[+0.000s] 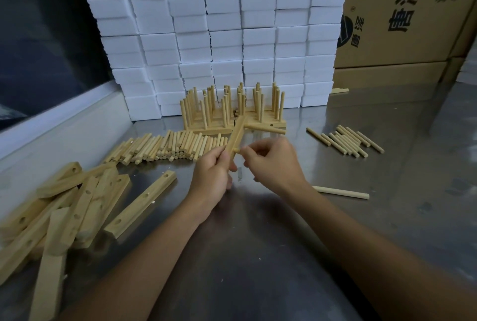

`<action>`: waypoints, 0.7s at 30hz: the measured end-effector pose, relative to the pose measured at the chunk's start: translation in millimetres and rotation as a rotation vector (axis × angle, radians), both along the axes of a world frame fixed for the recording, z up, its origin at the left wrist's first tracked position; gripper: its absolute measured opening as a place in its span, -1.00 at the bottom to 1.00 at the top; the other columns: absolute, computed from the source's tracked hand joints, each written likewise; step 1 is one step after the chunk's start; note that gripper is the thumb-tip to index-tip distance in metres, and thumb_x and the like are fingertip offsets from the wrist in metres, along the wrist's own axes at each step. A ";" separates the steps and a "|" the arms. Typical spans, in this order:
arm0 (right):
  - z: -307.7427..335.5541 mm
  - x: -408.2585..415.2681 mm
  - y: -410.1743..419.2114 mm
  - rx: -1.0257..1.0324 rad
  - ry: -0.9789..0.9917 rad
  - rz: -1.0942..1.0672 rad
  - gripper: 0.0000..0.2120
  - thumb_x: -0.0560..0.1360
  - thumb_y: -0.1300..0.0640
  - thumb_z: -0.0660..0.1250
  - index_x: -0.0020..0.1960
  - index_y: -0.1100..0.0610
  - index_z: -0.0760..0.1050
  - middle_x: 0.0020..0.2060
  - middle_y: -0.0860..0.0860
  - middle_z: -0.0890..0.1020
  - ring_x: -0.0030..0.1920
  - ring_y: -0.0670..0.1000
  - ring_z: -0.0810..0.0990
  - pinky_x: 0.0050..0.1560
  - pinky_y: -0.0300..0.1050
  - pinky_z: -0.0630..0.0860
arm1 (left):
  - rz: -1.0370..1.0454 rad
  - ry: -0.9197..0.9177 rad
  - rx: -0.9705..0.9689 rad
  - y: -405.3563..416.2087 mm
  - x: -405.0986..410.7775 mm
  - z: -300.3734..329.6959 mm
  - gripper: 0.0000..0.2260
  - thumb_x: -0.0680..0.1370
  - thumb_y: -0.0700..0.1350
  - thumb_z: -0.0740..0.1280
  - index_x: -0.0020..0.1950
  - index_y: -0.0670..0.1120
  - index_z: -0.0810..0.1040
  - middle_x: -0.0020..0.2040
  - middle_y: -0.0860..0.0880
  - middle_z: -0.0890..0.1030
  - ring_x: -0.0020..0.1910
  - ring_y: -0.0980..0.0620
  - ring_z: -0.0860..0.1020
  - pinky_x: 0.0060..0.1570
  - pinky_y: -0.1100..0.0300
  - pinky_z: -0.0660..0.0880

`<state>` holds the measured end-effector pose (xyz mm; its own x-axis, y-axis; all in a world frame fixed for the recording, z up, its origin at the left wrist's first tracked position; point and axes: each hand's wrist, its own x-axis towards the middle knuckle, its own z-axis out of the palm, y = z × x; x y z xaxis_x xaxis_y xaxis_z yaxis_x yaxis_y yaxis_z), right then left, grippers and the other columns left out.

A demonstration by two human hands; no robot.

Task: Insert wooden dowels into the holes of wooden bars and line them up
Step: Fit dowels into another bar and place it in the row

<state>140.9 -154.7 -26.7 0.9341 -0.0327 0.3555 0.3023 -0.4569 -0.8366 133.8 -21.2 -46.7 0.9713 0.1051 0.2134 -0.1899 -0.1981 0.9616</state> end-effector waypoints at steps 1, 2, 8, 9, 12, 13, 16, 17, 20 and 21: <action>-0.2 -0.7 -0.7 0.000 -0.026 0.008 -0.80 0.55 0.02 0.34 -0.24 -0.05 0.63 -0.41 -0.08 0.66 -0.38 -0.08 0.63 -0.26 0.02 0.67 | 0.010 0.020 -0.028 1.3 0.7 -0.1 -0.74 0.70 -0.12 0.10 -0.03 -0.14 0.55 -0.27 -0.04 0.50 -0.52 0.10 0.38 -0.55 0.30 0.29; -0.3 -1.2 -1.6 0.001 -0.051 0.009 -0.80 0.56 0.00 0.32 -0.22 -0.05 0.62 -0.41 -0.08 0.65 -0.37 -0.08 0.63 -0.27 0.05 0.66 | 0.024 0.037 -0.067 2.6 1.5 0.0 -0.74 0.70 -0.14 0.10 -0.08 -0.15 0.52 -0.26 -0.06 0.49 -0.52 0.09 0.37 -0.56 0.29 0.27; 1.2 -0.4 -11.4 -0.146 -0.146 -0.080 -0.70 0.60 -0.14 0.22 -0.18 0.00 0.55 -0.42 -0.07 0.60 -0.36 -0.05 0.59 -0.25 -0.02 0.59 | 0.107 0.127 -0.395 10.4 5.4 5.8 -0.75 0.71 -0.16 0.06 0.00 -0.21 0.47 -0.24 -0.13 0.47 -0.54 0.07 0.38 -0.61 0.27 0.21; 1.7 -0.5 -14.1 -0.212 -0.146 -0.111 -0.71 0.60 -0.14 0.21 -0.18 -0.02 0.54 -0.41 -0.09 0.59 -0.36 -0.06 0.58 -0.26 -0.07 0.57 | 0.114 0.144 -0.455 12.0 6.2 7.2 -0.76 0.72 -0.16 0.05 0.03 -0.22 0.46 -0.24 -0.13 0.46 -0.53 0.06 0.39 -0.62 0.27 0.22; 5.7 2.4 -24.4 -0.546 -0.049 -0.200 -0.75 0.58 -0.07 0.23 -0.10 0.06 0.58 -0.28 -0.02 0.63 -0.30 0.00 0.58 -0.20 -0.08 0.59 | 0.112 0.203 -0.643 18.3 8.0 10.3 -0.78 0.72 -0.15 0.04 0.11 -0.22 0.42 -0.28 -0.12 0.46 -0.50 0.04 0.40 -0.63 0.29 0.24; 9.5 3.9 -28.9 -0.643 0.008 -0.216 -0.78 0.56 -0.04 0.26 -0.07 0.08 0.57 -0.26 0.00 0.62 -0.27 0.02 0.58 -0.17 -0.07 0.60 | 0.106 0.218 -0.697 20.2 8.6 11.2 -0.79 0.72 -0.14 0.04 0.15 -0.22 0.41 -0.29 -0.11 0.45 -0.49 0.04 0.40 -0.63 0.29 0.25; 27.6 5.8 -45.7 -0.808 0.158 -0.213 -0.82 0.45 0.01 0.34 -0.02 0.08 0.56 -0.22 0.00 0.60 -0.21 0.03 0.57 -0.16 -0.09 0.58 | 0.094 0.248 -0.776 22.3 9.8 12.4 -0.79 0.72 -0.13 0.03 0.17 -0.22 0.38 -0.29 -0.11 0.44 -0.49 0.03 0.40 -0.63 0.29 0.26; 33.6 6.2 -52.5 -0.843 0.210 -0.200 -0.79 0.42 0.01 0.35 0.01 0.07 0.55 -0.19 0.00 0.60 -0.17 0.04 0.58 -0.16 -0.08 0.57 | 0.093 0.251 -0.785 21.9 10.1 12.5 -0.79 0.72 -0.13 0.03 0.18 -0.22 0.38 -0.29 -0.11 0.44 -0.48 0.03 0.40 -0.63 0.29 0.27; 46.2 8.7 -71.5 -0.908 0.389 -0.157 -0.67 0.40 -0.02 0.35 0.13 0.06 0.55 -0.04 0.03 0.62 -0.04 0.10 0.59 -0.01 -0.01 0.57 | 0.102 0.250 -0.790 21.2 10.5 12.1 -0.78 0.72 -0.12 0.05 0.20 -0.23 0.39 -0.28 -0.11 0.45 -0.45 0.02 0.41 -0.62 0.29 0.28; 49.1 10.1 -76.8 -0.913 0.448 -0.130 -0.63 0.41 -0.03 0.37 0.18 0.08 0.55 0.02 0.04 0.63 0.01 0.11 0.59 0.07 0.04 0.57 | 0.105 0.249 -0.788 20.8 10.6 12.0 -0.77 0.72 -0.11 0.05 0.21 -0.23 0.39 -0.28 -0.11 0.45 -0.44 0.01 0.41 -0.62 0.29 0.29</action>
